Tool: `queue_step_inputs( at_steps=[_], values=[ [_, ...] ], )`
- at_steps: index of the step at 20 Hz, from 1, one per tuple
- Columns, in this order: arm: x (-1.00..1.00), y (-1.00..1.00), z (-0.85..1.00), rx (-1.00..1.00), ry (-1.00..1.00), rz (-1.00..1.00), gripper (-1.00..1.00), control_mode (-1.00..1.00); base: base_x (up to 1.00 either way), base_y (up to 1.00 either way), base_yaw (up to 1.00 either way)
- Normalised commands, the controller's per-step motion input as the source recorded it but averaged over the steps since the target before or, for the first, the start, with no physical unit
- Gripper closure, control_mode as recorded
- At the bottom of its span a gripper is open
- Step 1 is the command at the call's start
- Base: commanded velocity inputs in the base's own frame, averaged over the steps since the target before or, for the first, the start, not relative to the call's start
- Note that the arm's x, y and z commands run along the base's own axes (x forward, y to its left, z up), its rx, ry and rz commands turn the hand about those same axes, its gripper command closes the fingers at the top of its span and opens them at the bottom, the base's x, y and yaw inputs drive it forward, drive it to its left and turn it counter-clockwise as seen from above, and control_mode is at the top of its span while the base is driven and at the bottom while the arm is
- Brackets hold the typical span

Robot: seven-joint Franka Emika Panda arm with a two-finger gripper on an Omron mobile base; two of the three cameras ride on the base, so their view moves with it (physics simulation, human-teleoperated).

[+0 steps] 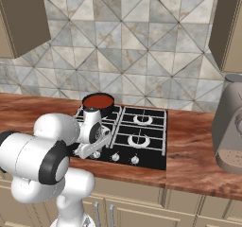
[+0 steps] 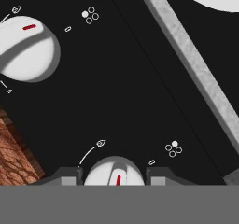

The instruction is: Wait until the marinara sauce is simmered to a deep red color and then turn off the stove.

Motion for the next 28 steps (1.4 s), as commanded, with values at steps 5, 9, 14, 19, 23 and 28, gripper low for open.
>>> queue_step_inputs(
  at_steps=[5, 9, 14, 19, 23, 28],
  values=[
    [0.00, 0.00, 0.00, 0.00, 0.00, 0.00, 1.00, -1.00, 0.00, 0.00, 0.00],
    [0.00, 0.00, 0.00, 0.00, 0.00, 0.00, 1.00, -1.00, 0.00, 0.00, 0.00],
    [0.00, 0.00, 0.00, 0.00, 0.00, 0.00, 1.00, -1.00, 0.00, 0.00, 0.00],
    [0.00, 0.00, 0.00, 0.00, 0.00, 0.00, 1.00, -1.00, 0.00, 0.00, 0.00],
    [0.00, 0.00, 0.00, 0.00, 0.00, 0.00, 1.00, -1.00, 0.00, 0.00, 0.00],
    [0.00, 0.00, 0.00, 0.00, 0.00, 0.00, 1.00, -1.00, 0.00, 0.00, 0.00]
  ],
)
